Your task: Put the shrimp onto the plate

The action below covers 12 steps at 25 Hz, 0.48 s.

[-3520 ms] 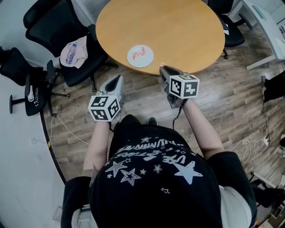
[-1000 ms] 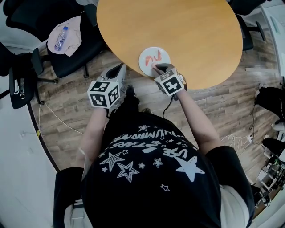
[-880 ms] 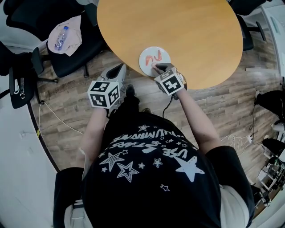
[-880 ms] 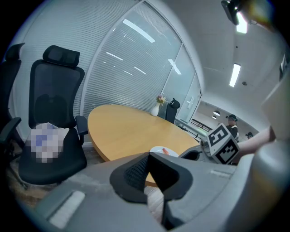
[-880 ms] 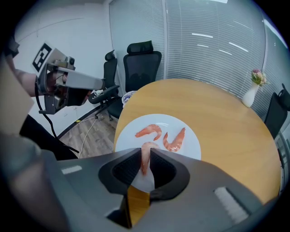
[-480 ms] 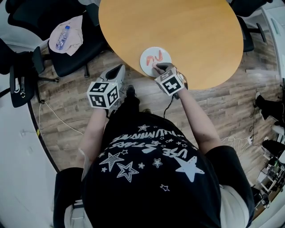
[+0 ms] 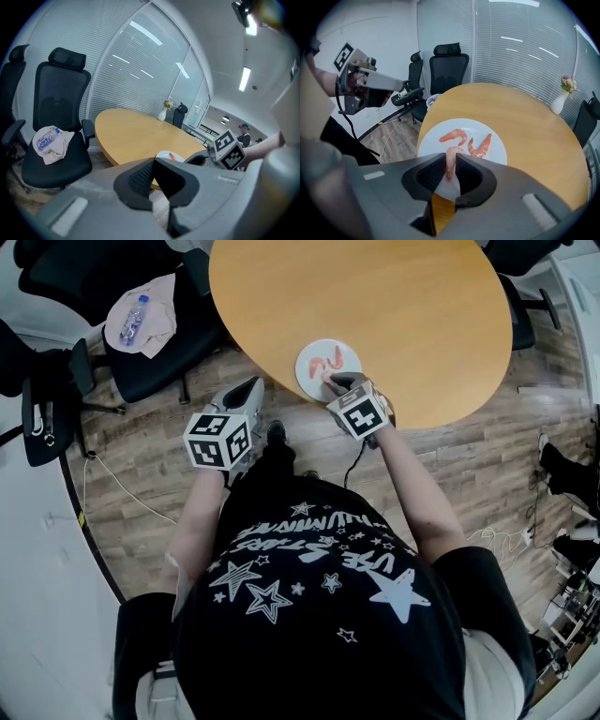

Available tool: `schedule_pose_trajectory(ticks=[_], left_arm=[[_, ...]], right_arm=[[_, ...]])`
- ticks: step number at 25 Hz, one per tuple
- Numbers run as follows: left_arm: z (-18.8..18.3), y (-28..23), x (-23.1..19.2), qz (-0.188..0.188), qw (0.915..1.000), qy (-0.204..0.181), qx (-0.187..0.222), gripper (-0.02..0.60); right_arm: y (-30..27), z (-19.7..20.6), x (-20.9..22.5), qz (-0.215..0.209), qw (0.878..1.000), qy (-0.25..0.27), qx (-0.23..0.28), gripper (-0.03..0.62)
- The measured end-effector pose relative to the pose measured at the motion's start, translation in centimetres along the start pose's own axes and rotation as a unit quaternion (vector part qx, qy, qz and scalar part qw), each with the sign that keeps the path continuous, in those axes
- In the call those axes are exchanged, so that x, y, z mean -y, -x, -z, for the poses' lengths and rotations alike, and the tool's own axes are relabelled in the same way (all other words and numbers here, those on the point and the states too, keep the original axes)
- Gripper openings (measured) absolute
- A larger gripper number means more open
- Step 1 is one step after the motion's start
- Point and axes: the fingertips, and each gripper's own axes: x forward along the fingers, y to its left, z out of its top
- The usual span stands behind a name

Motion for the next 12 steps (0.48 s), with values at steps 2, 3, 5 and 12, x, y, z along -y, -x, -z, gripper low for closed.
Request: schedule_pose_trajectory(ticks=[2,3,5,12], left_arm=[[-0.05,0.06,-0.05,-0.002,1.0000,-0.002,0.001,0.002],[-0.10,0.09,-0.07,-0.003,1.0000,-0.003,0.001,0.002],[-0.16,0.15,-0.11,-0.004,1.0000,-0.002,0.002,0.002],[-0.20,0.46,-0.41,-0.009,0.9999,0.007,0.006,0.002]], right_arm=[[0.03,-0.02,0.06,0.000,1.000,-0.003,0.000,0.074],[0.04,-0.02,0.09,0.000,1.000,-0.005,-0.001,0.076],[0.02,0.00,0.11,-0.001,1.000,-0.007,-0.001,0.083],[0.21,0.25,0.13,-0.001,1.000,-0.018,-0.002,0.099]])
